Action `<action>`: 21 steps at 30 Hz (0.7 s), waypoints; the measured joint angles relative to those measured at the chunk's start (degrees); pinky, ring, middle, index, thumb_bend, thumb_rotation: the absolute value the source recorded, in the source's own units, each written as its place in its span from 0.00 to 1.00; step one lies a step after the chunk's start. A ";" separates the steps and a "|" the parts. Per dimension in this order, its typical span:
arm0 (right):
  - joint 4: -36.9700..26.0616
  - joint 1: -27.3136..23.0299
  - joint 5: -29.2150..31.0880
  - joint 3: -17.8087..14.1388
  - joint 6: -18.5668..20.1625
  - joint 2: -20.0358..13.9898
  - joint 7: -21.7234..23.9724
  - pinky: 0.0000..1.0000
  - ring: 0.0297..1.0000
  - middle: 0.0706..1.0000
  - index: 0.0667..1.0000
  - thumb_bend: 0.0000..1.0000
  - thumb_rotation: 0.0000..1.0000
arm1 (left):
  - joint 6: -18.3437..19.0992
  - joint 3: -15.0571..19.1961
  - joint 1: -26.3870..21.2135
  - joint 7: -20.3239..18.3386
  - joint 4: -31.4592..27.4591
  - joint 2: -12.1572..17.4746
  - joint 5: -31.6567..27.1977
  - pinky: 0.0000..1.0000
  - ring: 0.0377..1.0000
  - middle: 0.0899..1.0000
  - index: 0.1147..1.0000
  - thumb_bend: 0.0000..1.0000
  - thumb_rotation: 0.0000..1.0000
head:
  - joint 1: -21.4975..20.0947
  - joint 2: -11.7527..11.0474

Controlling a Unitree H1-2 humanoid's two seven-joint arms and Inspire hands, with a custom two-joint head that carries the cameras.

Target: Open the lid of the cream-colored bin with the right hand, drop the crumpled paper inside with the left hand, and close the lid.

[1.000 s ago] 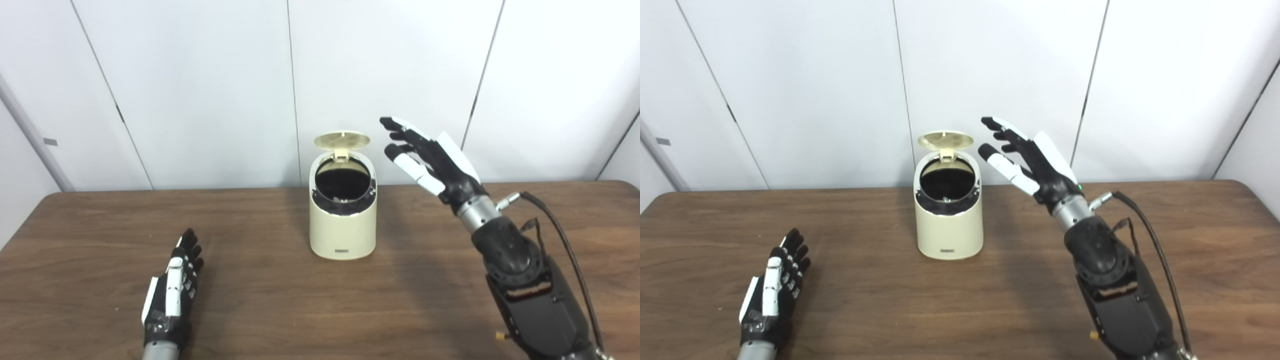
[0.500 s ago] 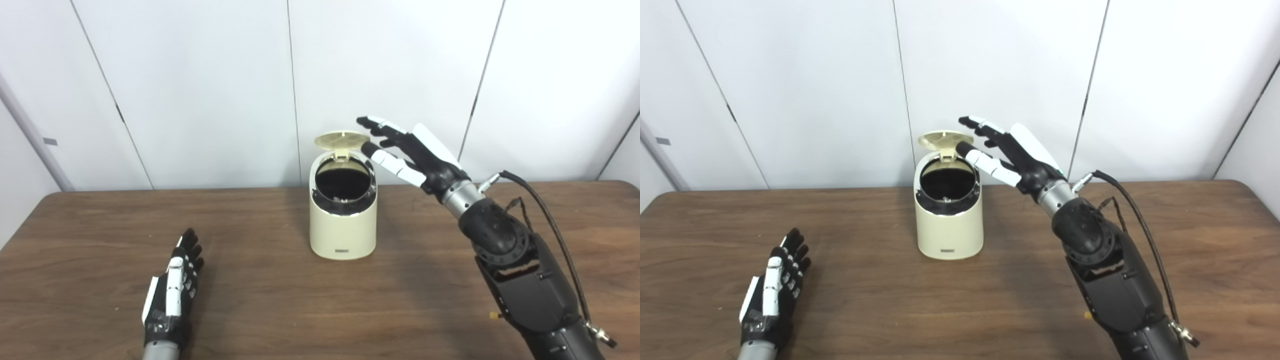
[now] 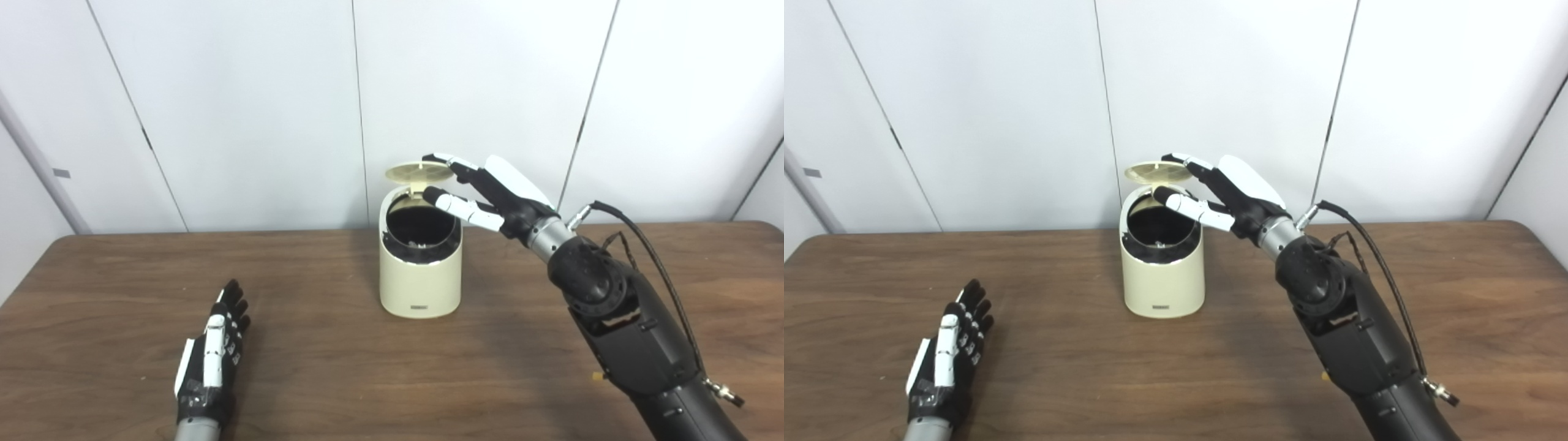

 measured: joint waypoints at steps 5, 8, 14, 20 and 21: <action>-0.08 0.11 0.00 0.00 -0.31 -0.27 0.26 0.86 0.93 0.91 0.88 0.53 1.00 | -0.01 -0.01 0.00 0.02 0.03 -0.01 0.06 1.00 1.00 1.00 1.00 0.36 1.00 | -0.35 -0.09; -0.73 0.59 0.06 -0.05 -0.33 -0.51 0.41 0.86 0.93 0.92 0.89 0.53 1.00 | -0.17 0.00 -0.05 0.01 0.10 -0.04 0.05 1.00 1.00 1.00 1.00 0.35 1.00 | -0.35 -0.09; -2.13 2.21 0.08 -0.01 -0.49 -1.10 1.47 0.88 0.95 0.92 0.89 0.53 1.00 | -0.33 0.01 -0.26 0.03 0.29 -0.11 0.04 1.00 1.00 1.00 1.00 0.36 1.00 | -0.17 0.00; -5.12 2.96 -1.18 0.29 -0.64 -2.79 2.34 0.89 0.98 0.93 0.89 0.55 1.00 | -0.22 -0.02 -0.56 0.22 0.51 -0.27 0.16 1.00 1.00 0.99 1.00 0.36 1.00 | -0.17 0.18; -5.61 3.30 -1.27 0.31 -0.73 -2.93 2.40 0.90 0.99 0.93 0.89 0.55 1.00 | -0.20 -0.04 -0.59 0.25 0.53 -0.31 0.24 1.00 0.99 0.99 1.00 0.35 1.00 | -0.17 0.18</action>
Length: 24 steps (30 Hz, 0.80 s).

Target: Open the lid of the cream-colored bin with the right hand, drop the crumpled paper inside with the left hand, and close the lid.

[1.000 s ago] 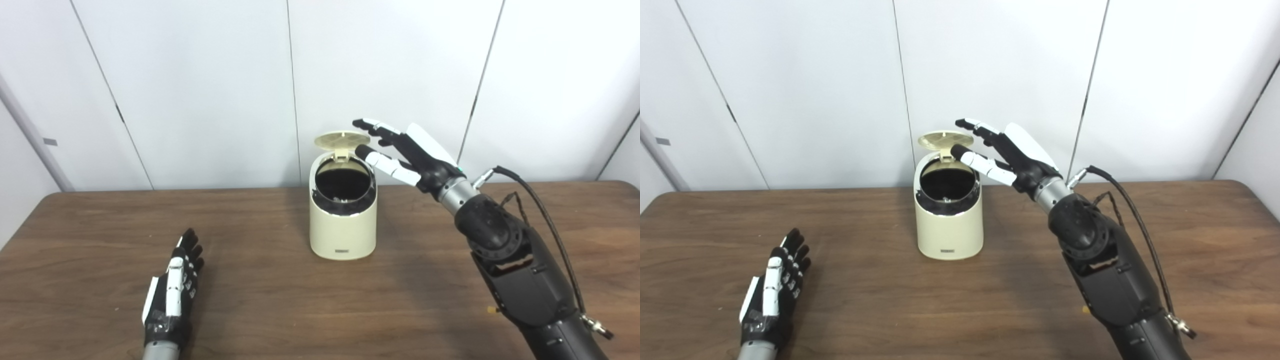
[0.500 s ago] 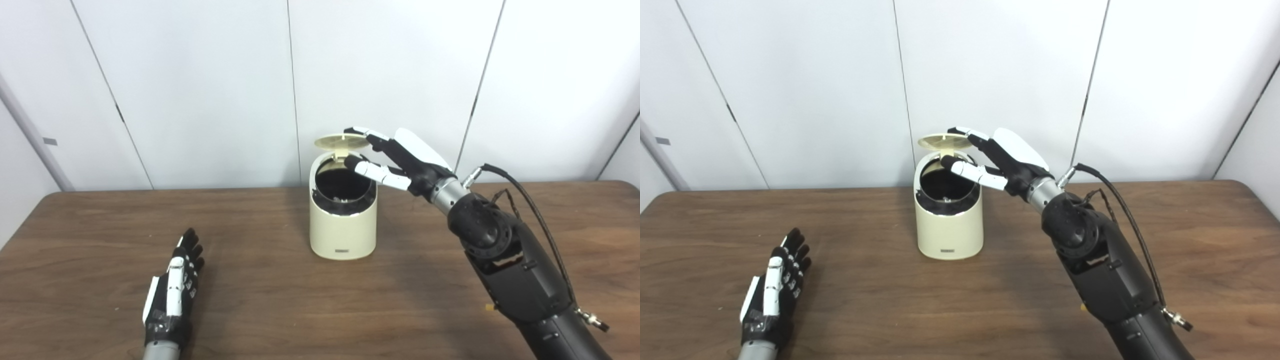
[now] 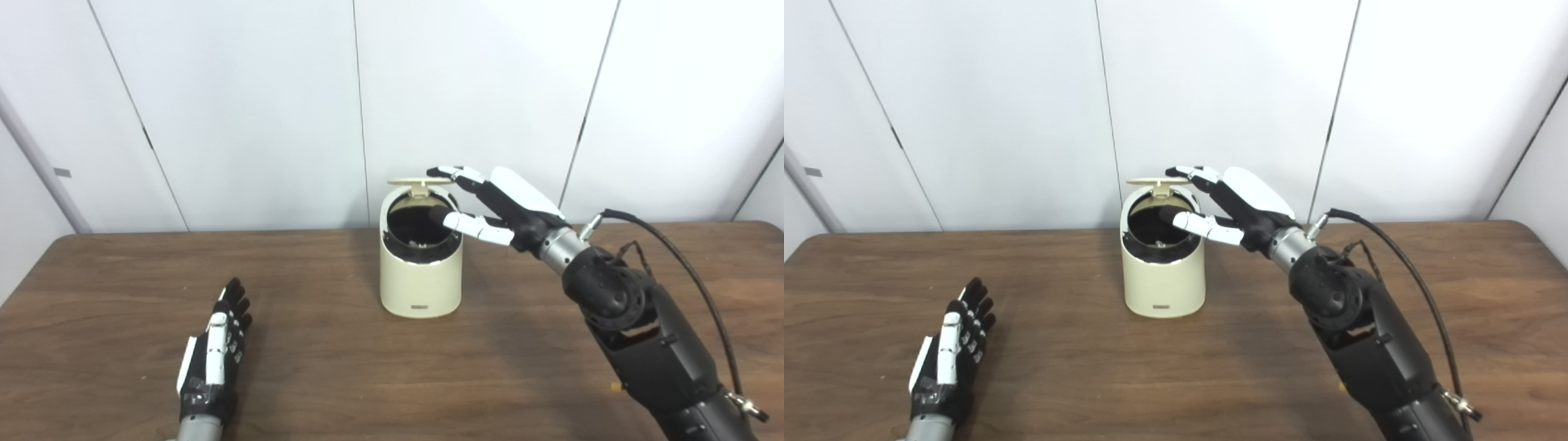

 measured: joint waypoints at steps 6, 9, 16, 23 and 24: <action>-0.52 1.83 -0.55 0.66 -1.47 -0.63 0.18 0.90 0.99 0.94 0.90 0.56 0.99 | -0.36 -0.09 -0.23 0.06 0.29 -0.01 0.22 1.00 1.00 1.00 1.00 0.36 1.00 | 0.09 0.17; -1.54 2.16 -1.27 1.19 -1.68 -1.01 0.33 0.91 1.00 0.94 0.90 0.55 0.99 | -0.35 -0.17 -0.27 0.04 0.30 0.01 0.21 1.00 1.00 1.00 1.00 0.35 1.00 | 0.09 0.26; -4.04 2.73 -3.78 2.42 -1.63 -1.12 1.81 0.94 1.00 0.95 0.90 0.53 0.98 | -0.24 -0.27 -0.37 0.13 0.35 -0.01 0.43 1.00 1.00 0.99 1.00 0.35 1.00 | 0.18 0.44; -4.40 4.01 -5.32 2.81 -1.88 -1.13 2.59 0.94 1.00 0.95 0.89 0.54 1.00 | 0.12 -0.28 -0.41 0.37 0.36 -0.15 0.49 1.00 1.00 1.00 1.00 0.35 1.00 | 0.26 0.62; -4.40 4.11 -5.65 2.93 -1.97 -1.13 2.61 0.94 1.00 0.95 0.89 0.55 1.00 | 0.12 -0.28 -0.41 0.37 0.36 -0.17 0.49 1.00 1.00 1.00 1.00 0.34 1.00 | 0.35 0.70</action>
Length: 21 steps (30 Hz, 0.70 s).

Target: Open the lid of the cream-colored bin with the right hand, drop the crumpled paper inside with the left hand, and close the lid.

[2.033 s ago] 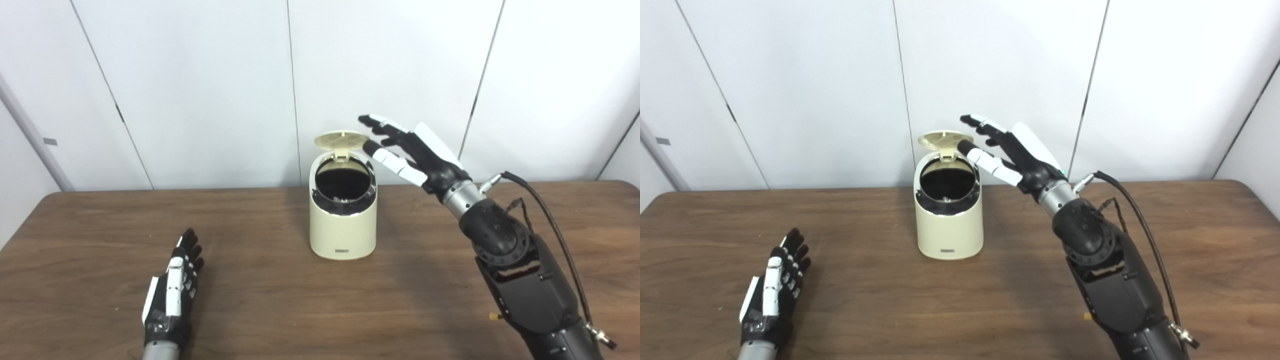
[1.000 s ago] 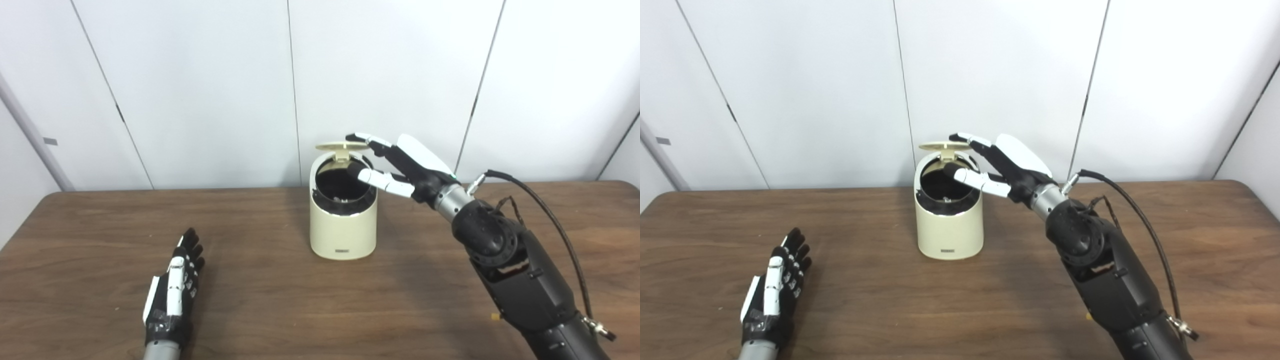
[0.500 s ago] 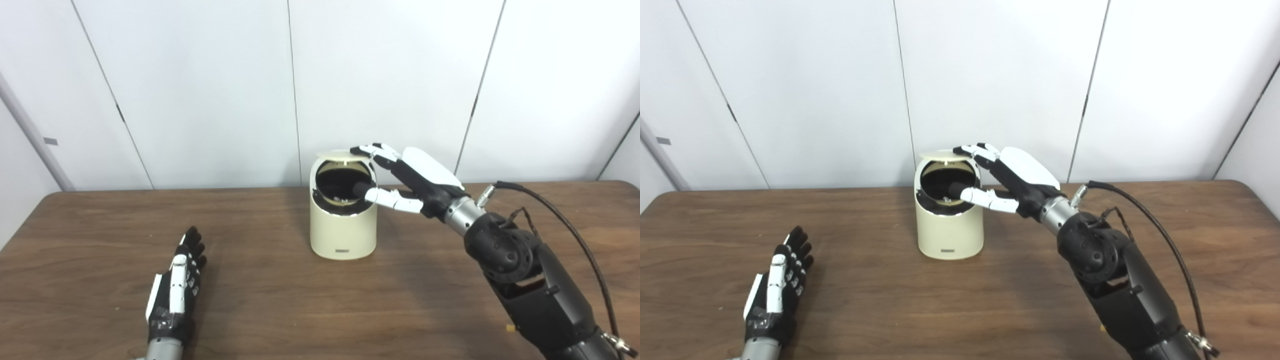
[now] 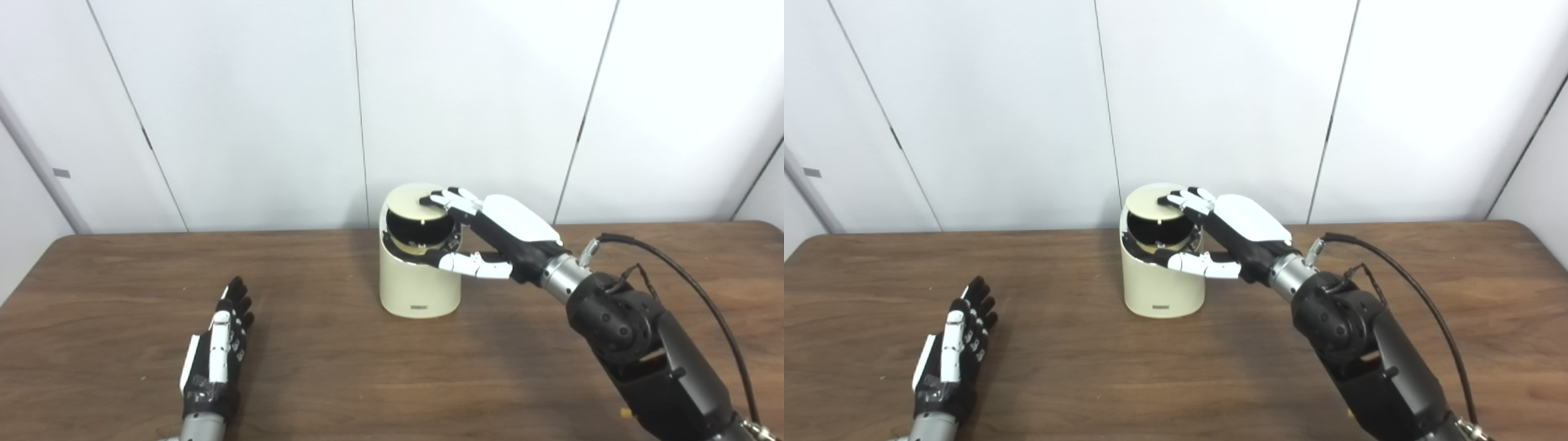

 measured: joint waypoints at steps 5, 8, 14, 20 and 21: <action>-0.57 0.06 -1.53 0.57 -0.03 -0.17 1.13 0.96 1.00 0.96 0.88 0.53 1.00 | -0.02 0.02 -0.06 0.04 0.00 -0.15 -0.09 1.00 1.00 1.00 1.00 0.34 1.00 | 0.26 0.18; -1.23 0.10 -2.51 1.07 -0.04 -0.47 2.10 0.95 1.00 0.96 0.87 0.53 1.00 | -0.06 0.02 -0.09 0.12 0.01 -0.23 -0.03 1.00 1.00 1.00 1.00 0.34 1.00 | 0.26 0.35; -1.38 0.14 -3.66 1.26 -0.23 -0.53 2.69 0.94 1.00 0.96 0.86 0.54 1.00 | 0.01 0.02 -0.14 0.27 -0.01 -0.51 -0.02 1.00 0.99 1.00 1.00 0.34 1.00 | 0.53 0.62; -1.36 0.39 -4.63 1.51 -2.03 -1.06 2.63 0.93 1.00 0.97 0.85 0.52 1.00 | 0.12 0.01 -0.18 0.29 -0.09 -0.71 -0.03 1.00 1.00 1.00 1.00 0.33 1.00 | 0.62 0.88; -1.36 0.42 -4.76 1.61 -2.16 -1.20 2.63 0.93 1.00 0.97 0.85 0.52 1.00 | 0.13 0.01 -0.18 0.29 -0.09 -0.72 -0.05 1.00 1.00 1.00 1.00 0.33 1.00 | 0.62 0.88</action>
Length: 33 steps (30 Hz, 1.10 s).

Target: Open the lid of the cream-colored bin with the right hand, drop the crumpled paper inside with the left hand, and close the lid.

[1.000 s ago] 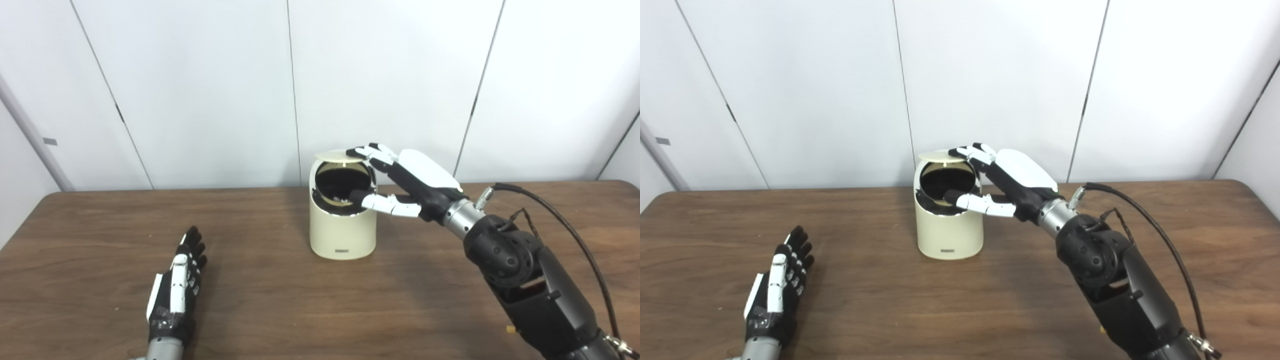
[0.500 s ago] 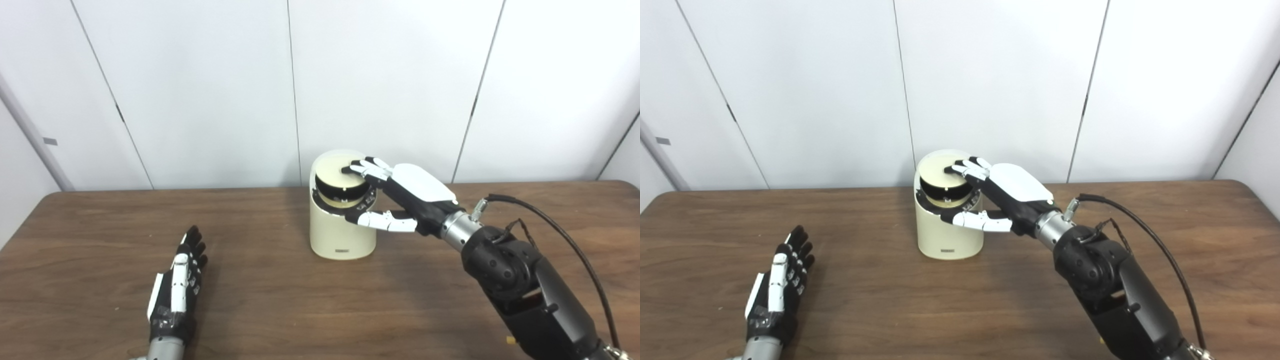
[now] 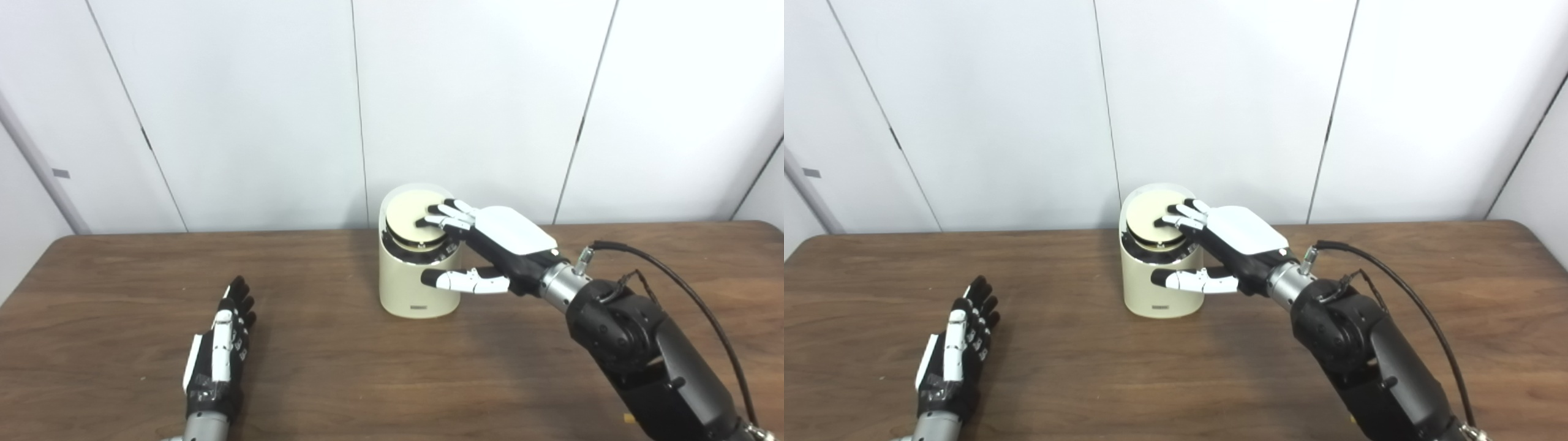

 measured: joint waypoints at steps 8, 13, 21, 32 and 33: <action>0.02 1.08 -1.36 0.59 -1.33 -0.54 -0.06 0.93 1.00 0.96 0.83 0.55 1.00 | 0.07 0.00 -0.04 0.07 -0.01 -0.18 0.02 1.00 0.99 1.00 1.00 0.34 1.00 | 0.09 0.44; -0.02 1.41 -1.48 0.56 -1.52 -0.51 -0.04 0.96 1.00 0.96 0.83 0.56 1.00 | 0.11 0.00 -0.04 0.06 -0.01 -0.22 -0.04 1.00 0.99 1.00 1.00 0.34 1.00 | 0.26 0.61; 0.00 1.41 -1.39 0.66 -1.39 -0.46 0.72 1.00 1.00 0.97 0.83 0.57 1.00 | 0.11 0.01 -0.02 0.32 -0.11 -0.52 0.00 1.00 0.99 1.00 1.00 0.35 0.99 | 0.35 0.97; 1.29 0.54 -1.65 1.56 -1.18 -0.36 0.95 1.00 1.00 0.94 0.83 0.60 1.00 | 0.04 0.04 0.04 0.31 -0.12 -0.81 -0.04 1.00 0.99 1.00 1.00 0.37 0.96 | 0.79 1.14; 1.33 0.54 -1.65 1.59 -1.19 -0.35 0.89 1.00 1.00 0.95 0.83 0.59 1.00 | 0.05 0.05 0.04 0.31 -0.12 -0.82 -0.04 1.00 0.99 1.00 1.00 0.37 0.96 | 0.70 1.14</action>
